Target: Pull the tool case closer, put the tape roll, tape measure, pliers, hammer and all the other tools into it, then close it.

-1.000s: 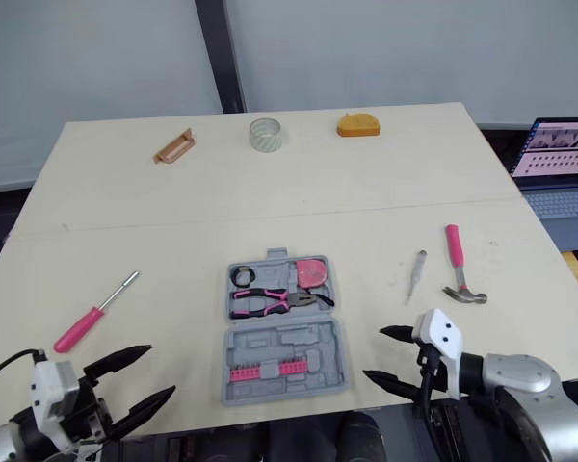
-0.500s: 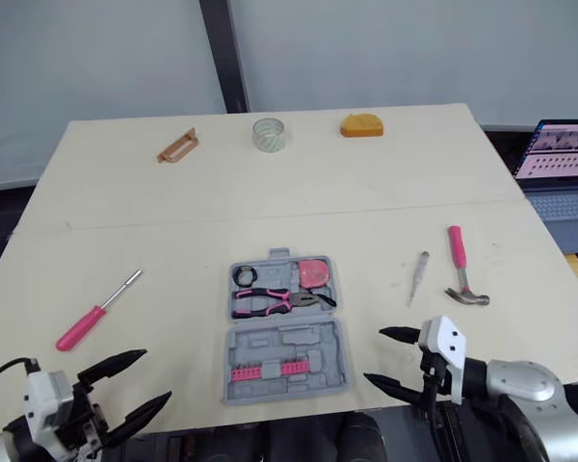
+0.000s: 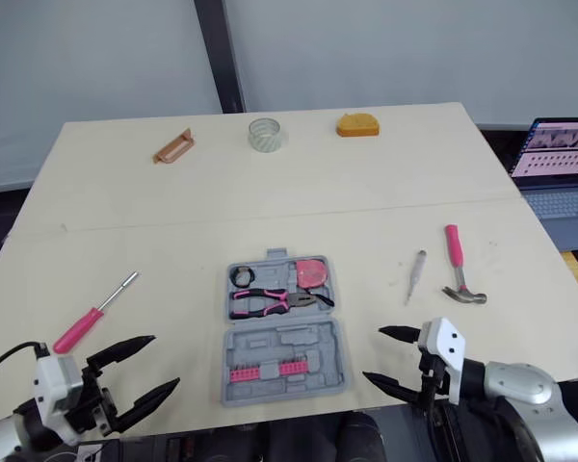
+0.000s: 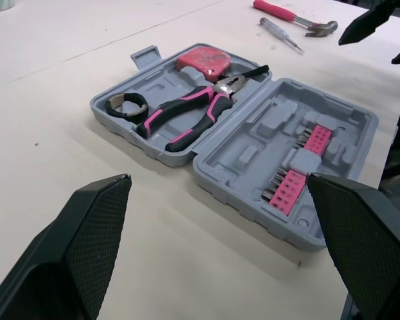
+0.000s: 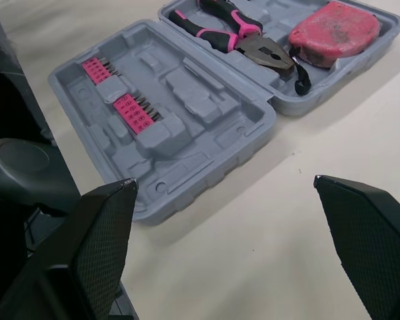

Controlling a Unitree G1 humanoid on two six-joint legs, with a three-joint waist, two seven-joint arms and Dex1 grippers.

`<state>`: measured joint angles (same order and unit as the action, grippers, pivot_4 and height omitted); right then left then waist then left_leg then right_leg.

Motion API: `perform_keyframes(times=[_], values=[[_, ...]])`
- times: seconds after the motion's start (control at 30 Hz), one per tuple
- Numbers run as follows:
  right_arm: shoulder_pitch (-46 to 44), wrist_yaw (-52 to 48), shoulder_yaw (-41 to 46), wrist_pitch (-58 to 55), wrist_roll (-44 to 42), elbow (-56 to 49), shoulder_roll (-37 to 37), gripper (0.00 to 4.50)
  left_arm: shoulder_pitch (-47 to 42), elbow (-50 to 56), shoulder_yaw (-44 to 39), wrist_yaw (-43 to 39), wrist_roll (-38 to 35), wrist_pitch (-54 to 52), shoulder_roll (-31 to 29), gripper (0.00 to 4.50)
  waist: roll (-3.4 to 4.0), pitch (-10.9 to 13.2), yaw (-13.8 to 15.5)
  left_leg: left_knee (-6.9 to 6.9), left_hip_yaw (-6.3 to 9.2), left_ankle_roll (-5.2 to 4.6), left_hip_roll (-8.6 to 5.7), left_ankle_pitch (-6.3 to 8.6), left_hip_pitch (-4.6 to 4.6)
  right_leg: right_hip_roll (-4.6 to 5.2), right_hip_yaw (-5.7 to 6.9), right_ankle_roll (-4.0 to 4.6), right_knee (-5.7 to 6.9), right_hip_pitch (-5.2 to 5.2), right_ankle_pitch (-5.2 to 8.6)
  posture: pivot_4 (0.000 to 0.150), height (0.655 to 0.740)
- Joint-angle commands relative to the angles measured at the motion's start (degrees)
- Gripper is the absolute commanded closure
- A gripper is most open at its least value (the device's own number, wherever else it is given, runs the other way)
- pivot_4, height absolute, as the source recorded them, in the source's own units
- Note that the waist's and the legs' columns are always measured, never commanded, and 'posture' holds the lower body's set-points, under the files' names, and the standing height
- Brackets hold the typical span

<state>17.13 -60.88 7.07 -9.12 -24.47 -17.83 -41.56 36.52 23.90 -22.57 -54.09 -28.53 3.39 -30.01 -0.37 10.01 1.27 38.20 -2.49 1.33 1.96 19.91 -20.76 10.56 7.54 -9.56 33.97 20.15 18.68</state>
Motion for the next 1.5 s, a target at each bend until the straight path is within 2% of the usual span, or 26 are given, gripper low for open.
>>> perform_keyframes(times=[0.03, 0.6, 0.93, 1.1, 1.3, 1.5], values=[[0.41, 0.71, -0.08, 0.47, -0.03, -1.97, 0.40, 0.03, 1.07, -0.29, -0.92, -1.13, -0.71, 1.74, 0.23, 0.00, 0.00, 0.00, 0.10, 0.01, 0.00, 0.00, 0.00, 0.00, 0.00, 0.00, 0.00, 0.00, 0.01, 0.00, 0.00, 0.150, 0.7400], [-1.31, 2.44, 0.02, -2.63, -0.67, -4.64, 0.12, 0.03, -0.37, -1.44, 0.28, -1.34, -0.40, 2.49, 0.09, 0.00, -0.02, -0.01, 0.17, 0.06, 0.01, -0.01, 0.00, 0.00, 0.01, 0.00, -0.01, 0.00, 0.05, -0.02, 0.00, 0.150, 0.7400], [-2.60, 9.05, 3.69, -6.04, -1.60, -7.59, 1.78, 0.03, -3.28, 1.97, -0.98, 5.35, -5.52, -3.87, 1.72, 0.00, -0.02, -0.02, 0.17, 0.06, 0.01, 0.00, 0.00, 0.00, 0.02, 0.01, -0.01, -0.01, 0.08, -0.02, -0.01, 0.150, 0.7400], [-1.47, 11.03, 4.83, -9.13, -2.84, -11.05, 1.60, 0.03, -3.76, 2.85, 0.72, 2.29, -5.95, -4.89, 0.10, 0.00, -0.01, -0.02, 0.21, 0.06, 0.01, 0.00, 0.00, 0.00, 0.02, 0.00, -0.01, -0.01, 0.08, -0.02, -0.01, 0.150, 0.7400], [-0.79, 13.60, 6.90, -11.40, -2.76, -12.73, 1.58, 0.03, -5.49, 4.99, 5.75, -6.22, -6.23, -4.46, -4.58, 0.00, 0.00, -0.04, 0.25, 0.07, 0.00, 0.00, 0.00, 0.00, 0.01, 0.00, -0.03, 0.00, 0.08, -0.01, -0.01, 0.150, 0.7400], [1.58, 17.46, 9.87, -14.04, -2.62, -16.24, 2.37, 0.03, -9.63, 4.15, 8.76, -8.64, -5.61, -3.76, -5.06, 0.00, 0.05, -0.06, 0.21, 0.06, 0.00, 0.00, 0.00, 0.00, 0.02, 0.00, -0.03, 0.00, 0.09, -0.01, -0.01, 0.150, 0.7400]])
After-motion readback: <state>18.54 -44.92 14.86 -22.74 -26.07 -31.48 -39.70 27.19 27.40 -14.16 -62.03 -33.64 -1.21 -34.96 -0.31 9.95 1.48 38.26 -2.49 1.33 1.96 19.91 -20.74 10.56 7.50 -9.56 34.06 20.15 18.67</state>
